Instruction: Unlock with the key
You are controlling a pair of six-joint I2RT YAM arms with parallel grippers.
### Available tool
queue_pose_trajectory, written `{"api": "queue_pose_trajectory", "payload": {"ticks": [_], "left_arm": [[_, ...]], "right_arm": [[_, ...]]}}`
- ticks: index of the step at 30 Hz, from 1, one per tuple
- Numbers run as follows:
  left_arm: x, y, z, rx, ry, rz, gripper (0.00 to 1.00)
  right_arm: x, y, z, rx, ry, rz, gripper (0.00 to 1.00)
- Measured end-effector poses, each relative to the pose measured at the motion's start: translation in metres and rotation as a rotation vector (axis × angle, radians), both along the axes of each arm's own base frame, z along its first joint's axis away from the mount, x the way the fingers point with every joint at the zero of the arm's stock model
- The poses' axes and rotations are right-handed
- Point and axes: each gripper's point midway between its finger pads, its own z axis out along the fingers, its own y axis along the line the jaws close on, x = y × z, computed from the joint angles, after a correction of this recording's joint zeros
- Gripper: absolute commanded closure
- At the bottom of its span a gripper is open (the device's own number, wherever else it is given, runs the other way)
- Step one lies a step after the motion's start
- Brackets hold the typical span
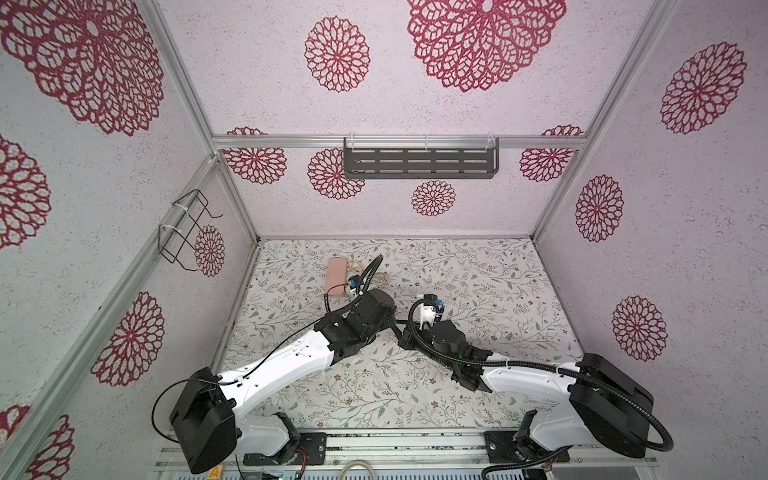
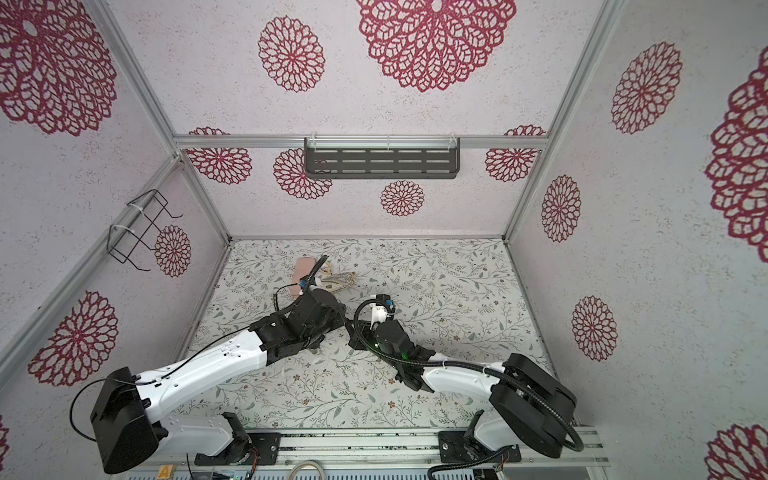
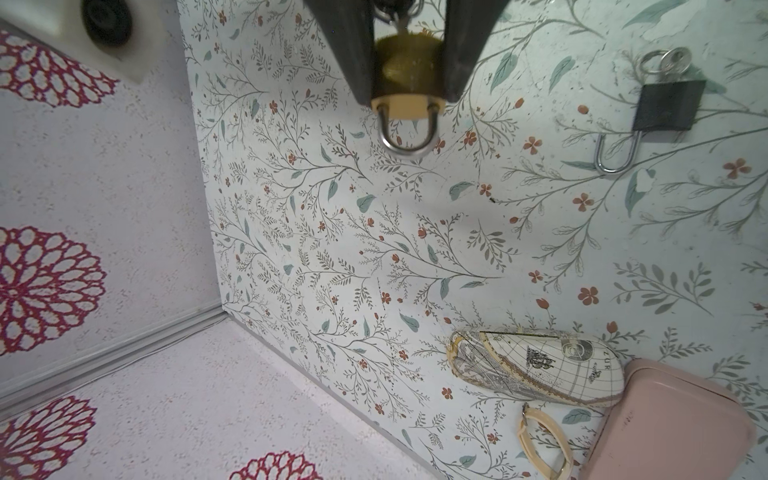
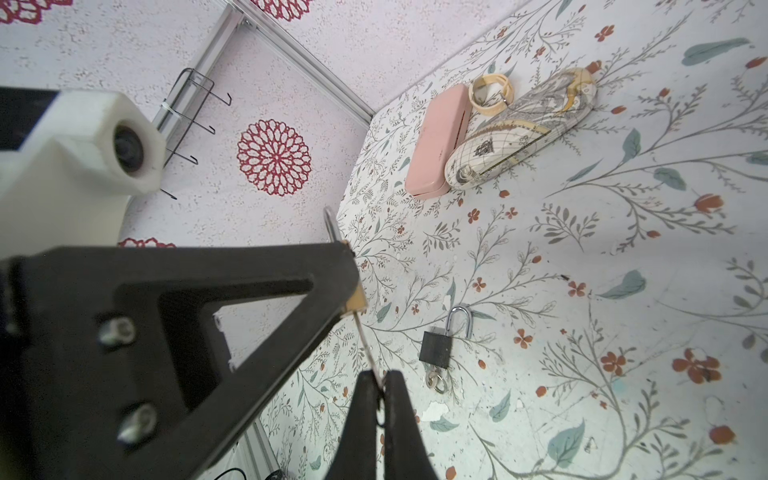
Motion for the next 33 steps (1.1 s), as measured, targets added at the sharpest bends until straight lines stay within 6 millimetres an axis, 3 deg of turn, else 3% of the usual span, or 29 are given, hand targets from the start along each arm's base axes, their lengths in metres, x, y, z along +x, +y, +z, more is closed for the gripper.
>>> {"api": "queue_pose_trajectory", "payload": {"ticks": [10, 33], "left_arm": [[-0.004, 0.020, 0.011, -0.183, 0.000, 0.108, 1.00], [0.001, 0.021, 0.008, -0.283, 0.020, 0.174, 1.00]], "right_arm": [[-0.003, 0.009, 0.013, 0.042, 0.000, 0.016, 1.00], [0.001, 0.022, 0.011, -0.119, -0.072, 0.022, 1.00]]}}
